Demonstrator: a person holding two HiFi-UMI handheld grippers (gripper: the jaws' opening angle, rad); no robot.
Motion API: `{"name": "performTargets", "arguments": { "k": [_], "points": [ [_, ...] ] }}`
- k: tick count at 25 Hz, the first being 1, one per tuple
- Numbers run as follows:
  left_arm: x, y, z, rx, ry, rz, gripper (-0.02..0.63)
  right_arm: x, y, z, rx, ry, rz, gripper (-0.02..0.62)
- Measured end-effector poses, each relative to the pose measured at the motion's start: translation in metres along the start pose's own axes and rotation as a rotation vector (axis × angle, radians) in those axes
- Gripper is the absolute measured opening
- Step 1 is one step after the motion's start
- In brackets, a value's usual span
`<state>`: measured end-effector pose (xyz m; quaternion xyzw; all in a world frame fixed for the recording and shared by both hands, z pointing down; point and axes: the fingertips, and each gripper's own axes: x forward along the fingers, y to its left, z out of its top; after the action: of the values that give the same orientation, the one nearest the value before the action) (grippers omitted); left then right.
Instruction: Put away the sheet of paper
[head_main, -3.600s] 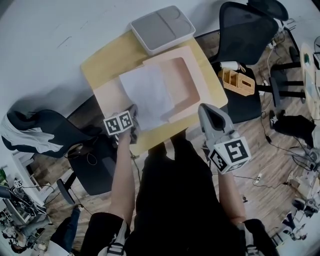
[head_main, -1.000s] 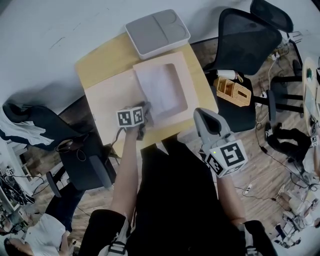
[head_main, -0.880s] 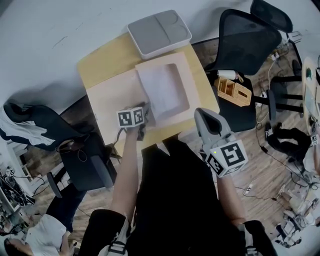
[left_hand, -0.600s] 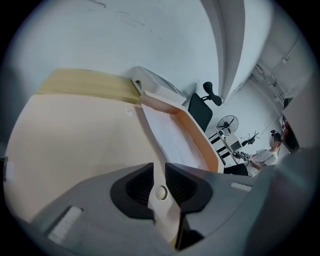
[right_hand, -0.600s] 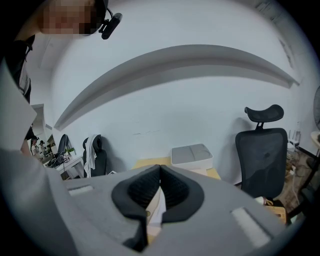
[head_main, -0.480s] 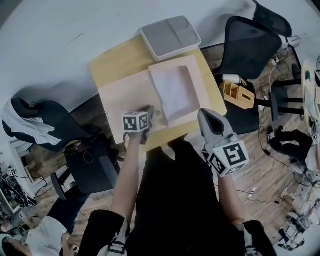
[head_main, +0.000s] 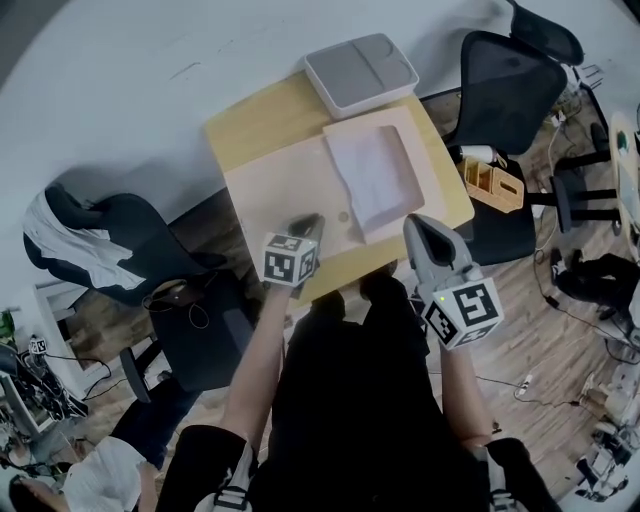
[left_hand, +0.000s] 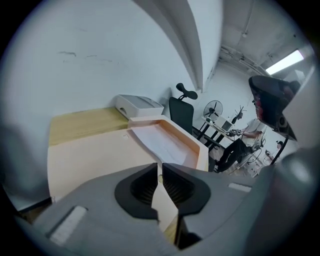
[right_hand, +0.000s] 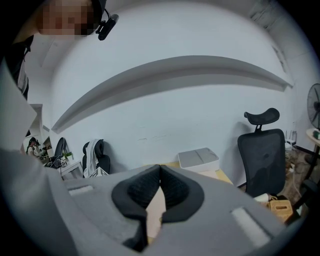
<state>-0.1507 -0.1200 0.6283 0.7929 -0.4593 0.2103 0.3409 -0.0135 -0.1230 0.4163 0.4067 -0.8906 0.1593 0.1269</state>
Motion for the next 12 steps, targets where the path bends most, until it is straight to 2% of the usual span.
{"name": "performTargets", "arguments": {
  "k": [5,12],
  "points": [
    [-0.023,-0.022,0.011,0.059,-0.063,0.031,0.028,-0.016,0.008,-0.003,0.020,-0.027,0.045,0.002],
    [-0.051,-0.078,0.032,0.069,-0.170,0.094,0.023,-0.061,-0.014,0.007,0.027,-0.062,0.116,0.000]
  ]
}}
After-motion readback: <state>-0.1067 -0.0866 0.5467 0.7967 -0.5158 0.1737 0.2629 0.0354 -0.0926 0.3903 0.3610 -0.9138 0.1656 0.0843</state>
